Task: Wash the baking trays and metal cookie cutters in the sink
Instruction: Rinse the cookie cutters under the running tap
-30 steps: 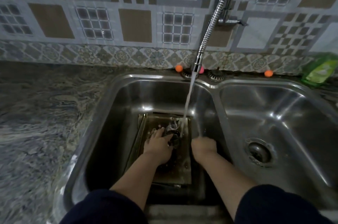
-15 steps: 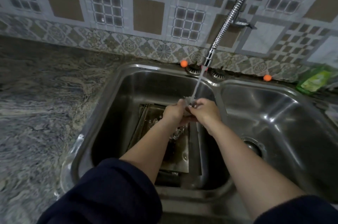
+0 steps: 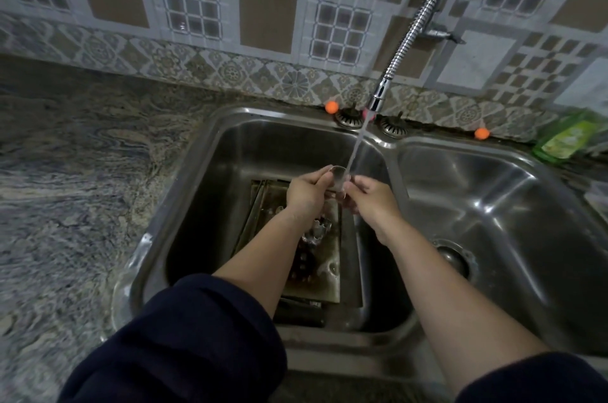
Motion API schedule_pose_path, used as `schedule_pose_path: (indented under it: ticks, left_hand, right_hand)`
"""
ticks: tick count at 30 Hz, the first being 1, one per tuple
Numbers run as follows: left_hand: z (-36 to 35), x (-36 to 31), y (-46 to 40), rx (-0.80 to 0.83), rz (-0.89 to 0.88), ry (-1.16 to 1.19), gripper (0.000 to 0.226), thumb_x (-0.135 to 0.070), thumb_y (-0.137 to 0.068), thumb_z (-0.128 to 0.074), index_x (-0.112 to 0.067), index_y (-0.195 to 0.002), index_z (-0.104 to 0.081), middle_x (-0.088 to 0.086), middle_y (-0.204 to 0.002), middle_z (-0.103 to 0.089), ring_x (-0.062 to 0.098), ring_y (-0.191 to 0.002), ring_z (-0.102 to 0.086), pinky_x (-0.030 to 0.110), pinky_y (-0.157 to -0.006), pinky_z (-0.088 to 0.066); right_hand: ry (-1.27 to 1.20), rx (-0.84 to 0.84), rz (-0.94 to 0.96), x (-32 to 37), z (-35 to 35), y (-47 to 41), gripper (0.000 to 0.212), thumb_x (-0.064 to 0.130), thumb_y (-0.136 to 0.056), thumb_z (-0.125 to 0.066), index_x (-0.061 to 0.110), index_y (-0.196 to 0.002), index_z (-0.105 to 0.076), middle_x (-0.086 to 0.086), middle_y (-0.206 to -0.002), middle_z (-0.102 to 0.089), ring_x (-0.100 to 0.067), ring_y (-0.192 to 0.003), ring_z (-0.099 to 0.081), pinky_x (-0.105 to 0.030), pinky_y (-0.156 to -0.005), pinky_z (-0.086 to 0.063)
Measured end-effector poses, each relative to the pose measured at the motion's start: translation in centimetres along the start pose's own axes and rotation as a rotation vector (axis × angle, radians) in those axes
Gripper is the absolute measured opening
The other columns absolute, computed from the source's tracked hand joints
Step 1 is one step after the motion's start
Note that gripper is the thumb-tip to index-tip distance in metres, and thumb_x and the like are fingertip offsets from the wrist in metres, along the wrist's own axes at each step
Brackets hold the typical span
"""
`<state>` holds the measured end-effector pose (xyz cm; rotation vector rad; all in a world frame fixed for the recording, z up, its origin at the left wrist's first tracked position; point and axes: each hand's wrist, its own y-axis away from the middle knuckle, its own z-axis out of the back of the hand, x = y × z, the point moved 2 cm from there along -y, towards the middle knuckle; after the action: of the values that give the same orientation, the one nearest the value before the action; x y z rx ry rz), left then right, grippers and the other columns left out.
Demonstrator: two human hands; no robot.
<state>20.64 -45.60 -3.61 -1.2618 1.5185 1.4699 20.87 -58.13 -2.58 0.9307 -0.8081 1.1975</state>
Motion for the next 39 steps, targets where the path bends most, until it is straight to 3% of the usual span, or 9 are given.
schedule_pose_path:
  ticks: [4,7,11,15,20,25,28,31,39]
  left_hand:
    - [0.4,0.3,0.1,-0.027,0.006,-0.132,0.018,-0.023,-0.091,-0.063,-0.024,-0.106,-0.071,0.004,-0.103,-0.073,0.024,-0.102,-0.066,0.035,-0.080,-0.053]
    - [0.6,0.6,0.0,-0.017,0.000,-0.241,0.009,-0.025,-0.088,-0.065,-0.022,-0.091,-0.073,0.005,-0.092,-0.074,0.018,-0.091,-0.069,0.044,-0.093,-0.052]
    - [0.2,0.6,-0.2,0.030,0.024,-0.309,0.012,-0.023,-0.089,-0.066,-0.019,-0.081,-0.073,0.002,-0.079,-0.074,0.017,-0.075,-0.072,0.040,-0.082,-0.058]
    - [0.5,-0.1,0.1,-0.005,0.082,-0.237,0.014,-0.020,-0.088,-0.067,-0.008,-0.082,-0.070,0.006,-0.076,-0.072,0.004,-0.045,-0.062,0.019,-0.049,-0.053]
    - [0.3,-0.9,0.2,-0.028,0.236,-0.050,0.008,-0.016,-0.088,-0.066,-0.008,-0.086,-0.065,0.006,-0.079,-0.070,0.014,-0.068,-0.067,0.030,-0.076,-0.059]
    - [0.1,-1.2,0.9,-0.058,0.183,0.051,0.013,0.002,-0.090,-0.059,-0.004,-0.099,-0.066,0.009,-0.089,-0.068,0.016,-0.072,-0.066,0.021,-0.059,-0.058]
    - [-0.1,-0.7,0.6,-0.122,-0.004,-0.073,0.014,-0.005,-0.088,-0.063,-0.013,-0.096,-0.071,0.005,-0.098,-0.071,0.013,-0.084,-0.069,0.025,-0.074,-0.058]
    - [-0.1,-1.2,1.0,-0.162,-0.223,-0.253,0.016,-0.005,-0.089,-0.062,-0.016,-0.096,-0.072,-0.004,-0.092,-0.069,0.004,-0.079,-0.064,0.007,-0.059,-0.050]
    - [-1.3,-2.2,1.5,-0.037,-0.229,-0.145,0.025,0.003,-0.089,-0.056,-0.013,-0.103,-0.070,0.000,-0.093,-0.072,0.011,-0.083,-0.070,0.019,-0.067,-0.057]
  right_hand:
    - [-0.037,0.037,-0.102,-0.7,-0.5,0.1,0.029,0.023,-0.096,-0.054,0.020,-0.124,-0.061,0.001,-0.108,-0.068,-0.017,-0.095,-0.066,-0.038,-0.091,-0.054]
    - [-0.001,0.013,-0.028,-0.4,-0.3,-0.1,0.033,0.019,-0.093,-0.059,0.025,-0.126,-0.061,0.004,-0.110,-0.066,-0.008,-0.083,-0.062,-0.026,-0.075,-0.053]
    - [0.050,-0.003,-0.105,0.2,0.5,-0.8,0.008,0.021,-0.089,-0.065,0.017,-0.092,-0.071,-0.006,-0.080,-0.069,-0.011,-0.050,-0.046,-0.023,-0.047,-0.037]
    - [-0.028,-0.029,-0.265,0.5,0.5,-1.1,0.012,0.019,-0.088,-0.065,0.012,-0.097,-0.067,-0.005,-0.058,-0.059,-0.010,-0.039,-0.044,-0.019,-0.040,-0.036]
    - [-0.161,-0.144,-0.209,0.0,-0.4,-1.2,0.012,0.019,-0.092,-0.060,0.022,-0.103,-0.064,-0.005,-0.095,-0.069,-0.016,-0.075,-0.066,-0.030,-0.063,-0.057]
    - [0.054,-0.087,0.002,0.3,0.2,-0.2,0.014,0.021,-0.087,-0.066,0.024,-0.101,-0.067,-0.001,-0.100,-0.072,-0.019,-0.091,-0.068,-0.042,-0.084,-0.057]
    - [0.009,0.046,-0.053,0.6,1.0,0.7,0.014,0.030,-0.082,-0.073,0.028,-0.093,-0.066,-0.001,-0.098,-0.071,-0.020,-0.095,-0.067,-0.038,-0.087,-0.054]
    - [-0.203,0.217,-0.197,0.5,1.4,1.1,0.029,0.040,-0.079,-0.074,0.023,-0.100,-0.067,-0.004,-0.100,-0.073,-0.019,-0.097,-0.068,-0.037,-0.094,-0.050]
    - [-0.054,0.189,-0.043,0.8,2.0,-0.5,0.065,-0.003,-0.078,-0.070,0.017,-0.137,-0.049,-0.003,-0.131,-0.059,-0.016,-0.116,-0.057,-0.030,-0.103,-0.044]
